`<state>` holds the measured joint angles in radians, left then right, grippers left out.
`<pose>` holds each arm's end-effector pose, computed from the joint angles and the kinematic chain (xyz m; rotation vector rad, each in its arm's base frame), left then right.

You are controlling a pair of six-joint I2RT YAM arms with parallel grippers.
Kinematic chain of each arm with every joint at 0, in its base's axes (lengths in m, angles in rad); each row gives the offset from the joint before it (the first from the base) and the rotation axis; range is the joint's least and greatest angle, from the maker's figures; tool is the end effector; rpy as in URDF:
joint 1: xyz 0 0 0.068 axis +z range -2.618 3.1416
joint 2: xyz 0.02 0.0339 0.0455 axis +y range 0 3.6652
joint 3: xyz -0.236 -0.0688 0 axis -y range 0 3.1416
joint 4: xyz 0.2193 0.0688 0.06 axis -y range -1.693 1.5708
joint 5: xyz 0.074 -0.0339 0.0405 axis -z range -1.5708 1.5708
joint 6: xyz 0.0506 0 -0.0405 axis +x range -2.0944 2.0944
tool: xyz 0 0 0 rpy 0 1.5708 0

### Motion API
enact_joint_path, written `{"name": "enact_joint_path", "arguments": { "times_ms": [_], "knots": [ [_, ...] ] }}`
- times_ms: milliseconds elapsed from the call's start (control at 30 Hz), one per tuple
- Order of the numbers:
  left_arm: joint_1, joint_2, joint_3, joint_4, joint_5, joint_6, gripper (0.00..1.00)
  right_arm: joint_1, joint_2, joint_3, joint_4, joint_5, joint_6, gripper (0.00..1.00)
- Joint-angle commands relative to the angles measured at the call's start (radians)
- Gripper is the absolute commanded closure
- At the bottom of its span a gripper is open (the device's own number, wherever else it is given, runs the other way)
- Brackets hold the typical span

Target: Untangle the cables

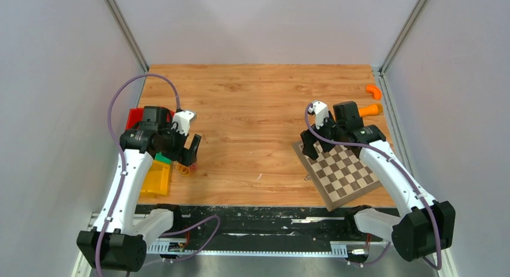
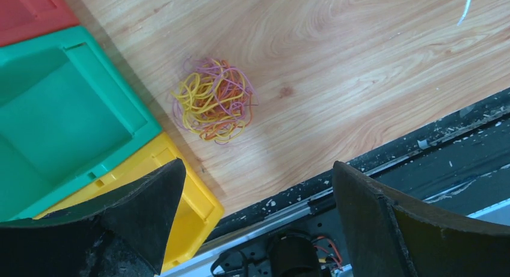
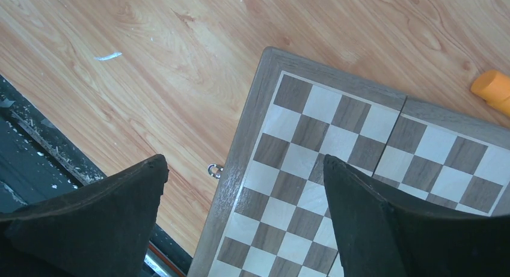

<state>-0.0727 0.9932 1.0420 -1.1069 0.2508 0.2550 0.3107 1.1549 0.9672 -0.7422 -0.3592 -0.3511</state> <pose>0.1662 -0.0247 0.2746 0.5084 2.5488 -0.2641 0.2077 0.0854 0.2501 -0.9404 2.2807 0.4305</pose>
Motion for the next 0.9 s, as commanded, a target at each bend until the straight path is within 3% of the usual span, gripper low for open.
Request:
{"name": "enact_joint_path", "arguments": {
  "times_ms": [0,333,700,800,867],
  "knots": [
    [0.007,0.041,0.068,0.014,-0.033,0.113,0.0,-0.008,-0.014,0.028,0.023,-0.041,0.033,0.0],
    [0.006,0.158,-0.057,0.124,-0.132,0.474,0.0,-0.007,-0.018,0.002,0.067,-0.056,0.049,0.0],
    [0.004,0.425,-0.178,0.341,-0.174,0.631,0.01,-0.007,0.059,0.052,0.096,-0.111,0.067,0.0],
    [0.0,0.457,-0.212,0.388,-0.177,0.656,0.11,-0.008,0.057,0.077,0.114,-0.125,0.078,0.0],
    [-0.006,0.472,-0.231,0.405,-0.177,0.669,0.27,-0.008,0.056,0.091,0.137,-0.144,0.101,0.0]
  ]
}}
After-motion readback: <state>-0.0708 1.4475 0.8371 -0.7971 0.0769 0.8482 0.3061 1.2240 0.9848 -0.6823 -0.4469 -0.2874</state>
